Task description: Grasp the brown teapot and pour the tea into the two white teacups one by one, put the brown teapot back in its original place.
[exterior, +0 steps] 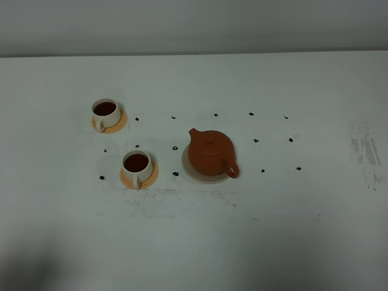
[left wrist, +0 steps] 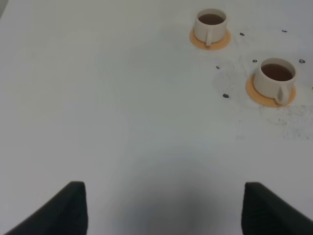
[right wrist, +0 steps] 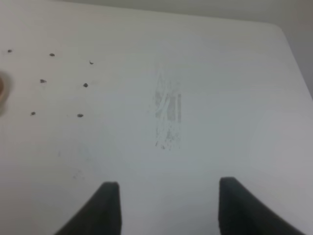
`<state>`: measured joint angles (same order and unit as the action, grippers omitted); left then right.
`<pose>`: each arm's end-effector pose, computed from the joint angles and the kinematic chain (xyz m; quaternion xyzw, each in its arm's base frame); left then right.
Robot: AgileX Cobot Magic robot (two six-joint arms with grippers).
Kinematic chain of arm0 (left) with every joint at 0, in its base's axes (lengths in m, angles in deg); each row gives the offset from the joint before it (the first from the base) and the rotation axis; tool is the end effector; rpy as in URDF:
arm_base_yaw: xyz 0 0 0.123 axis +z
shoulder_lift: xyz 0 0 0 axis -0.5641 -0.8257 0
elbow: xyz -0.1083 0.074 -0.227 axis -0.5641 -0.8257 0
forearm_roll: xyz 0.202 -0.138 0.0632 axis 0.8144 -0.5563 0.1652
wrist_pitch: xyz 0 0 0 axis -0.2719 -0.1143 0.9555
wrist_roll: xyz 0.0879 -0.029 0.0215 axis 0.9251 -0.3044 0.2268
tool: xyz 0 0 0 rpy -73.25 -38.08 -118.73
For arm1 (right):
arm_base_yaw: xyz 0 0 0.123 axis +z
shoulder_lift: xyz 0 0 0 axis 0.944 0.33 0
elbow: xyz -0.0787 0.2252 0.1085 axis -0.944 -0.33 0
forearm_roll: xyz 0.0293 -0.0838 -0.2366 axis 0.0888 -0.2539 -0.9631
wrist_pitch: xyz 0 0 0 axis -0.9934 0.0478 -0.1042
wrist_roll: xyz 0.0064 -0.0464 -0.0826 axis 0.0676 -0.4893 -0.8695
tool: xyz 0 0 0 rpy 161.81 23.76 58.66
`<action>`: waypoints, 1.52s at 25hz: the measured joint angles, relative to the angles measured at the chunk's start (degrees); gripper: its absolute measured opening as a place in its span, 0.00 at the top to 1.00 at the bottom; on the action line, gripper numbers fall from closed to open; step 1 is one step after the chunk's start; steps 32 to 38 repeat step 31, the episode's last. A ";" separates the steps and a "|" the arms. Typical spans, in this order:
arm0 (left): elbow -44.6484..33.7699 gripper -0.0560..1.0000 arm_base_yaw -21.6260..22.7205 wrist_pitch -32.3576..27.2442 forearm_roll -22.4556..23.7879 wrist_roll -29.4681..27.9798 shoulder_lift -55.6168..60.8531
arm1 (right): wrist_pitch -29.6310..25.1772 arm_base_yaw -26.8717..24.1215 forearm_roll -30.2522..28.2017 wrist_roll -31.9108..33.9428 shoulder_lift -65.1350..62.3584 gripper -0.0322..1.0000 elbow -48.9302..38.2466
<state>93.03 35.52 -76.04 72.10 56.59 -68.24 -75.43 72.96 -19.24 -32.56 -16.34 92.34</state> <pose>0.0219 -0.0046 0.2797 0.0376 0.8446 0.0031 0.5340 0.0209 0.0059 0.2775 -0.0874 0.8456 -0.0020 0.5266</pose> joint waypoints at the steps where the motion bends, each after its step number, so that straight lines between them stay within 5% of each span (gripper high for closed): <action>1: 0.00 0.32 0.00 0.00 0.00 0.00 0.00 | 0.00 0.00 0.00 0.00 0.00 0.52 0.00; 38: 0.00 0.32 0.00 0.00 0.00 0.00 -0.05 | 0.00 0.00 0.00 0.00 0.00 0.52 0.00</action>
